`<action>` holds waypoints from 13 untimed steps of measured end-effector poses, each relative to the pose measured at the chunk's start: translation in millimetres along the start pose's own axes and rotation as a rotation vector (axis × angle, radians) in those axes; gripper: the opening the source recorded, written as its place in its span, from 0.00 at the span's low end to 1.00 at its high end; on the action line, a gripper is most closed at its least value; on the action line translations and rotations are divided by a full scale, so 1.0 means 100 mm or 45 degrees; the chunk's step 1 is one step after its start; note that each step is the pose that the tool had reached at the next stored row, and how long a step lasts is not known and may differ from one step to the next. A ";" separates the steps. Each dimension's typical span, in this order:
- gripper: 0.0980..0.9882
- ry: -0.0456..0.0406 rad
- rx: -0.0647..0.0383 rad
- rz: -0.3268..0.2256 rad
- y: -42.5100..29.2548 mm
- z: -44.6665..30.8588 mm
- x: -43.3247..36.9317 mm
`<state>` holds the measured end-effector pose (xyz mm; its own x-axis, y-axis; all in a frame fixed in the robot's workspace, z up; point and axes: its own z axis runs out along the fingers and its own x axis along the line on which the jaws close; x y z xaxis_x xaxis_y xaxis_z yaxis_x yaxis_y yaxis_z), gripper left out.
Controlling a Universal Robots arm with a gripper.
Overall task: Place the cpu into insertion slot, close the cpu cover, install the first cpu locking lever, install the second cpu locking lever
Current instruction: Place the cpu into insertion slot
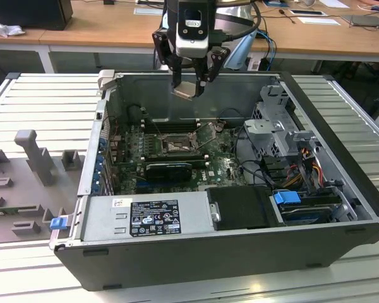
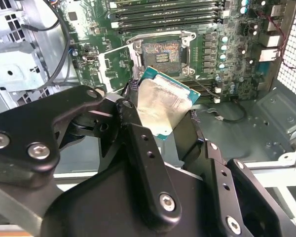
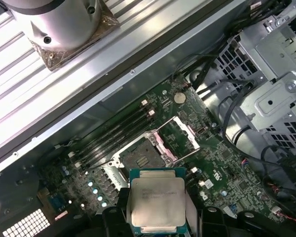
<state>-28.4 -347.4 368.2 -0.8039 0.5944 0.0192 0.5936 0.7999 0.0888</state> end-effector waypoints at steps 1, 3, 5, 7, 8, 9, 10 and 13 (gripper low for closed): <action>0.48 -0.001 0.000 0.011 0.000 0.000 0.000; 0.48 -0.003 -0.001 0.033 0.000 0.000 0.000; 0.48 -0.005 -0.001 0.053 0.000 0.001 0.000; 0.48 -0.006 -0.001 0.071 0.000 0.001 0.000; 0.48 -0.007 -0.001 0.079 0.000 0.001 0.000; 0.48 -0.008 -0.002 0.091 0.000 0.001 0.000; 0.48 -0.009 -0.002 0.098 0.000 0.000 0.000; 0.48 -0.011 -0.002 0.126 0.000 0.001 0.000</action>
<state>-28.4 -347.4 368.2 -0.7407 0.6715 0.0192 0.6703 0.7368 0.0887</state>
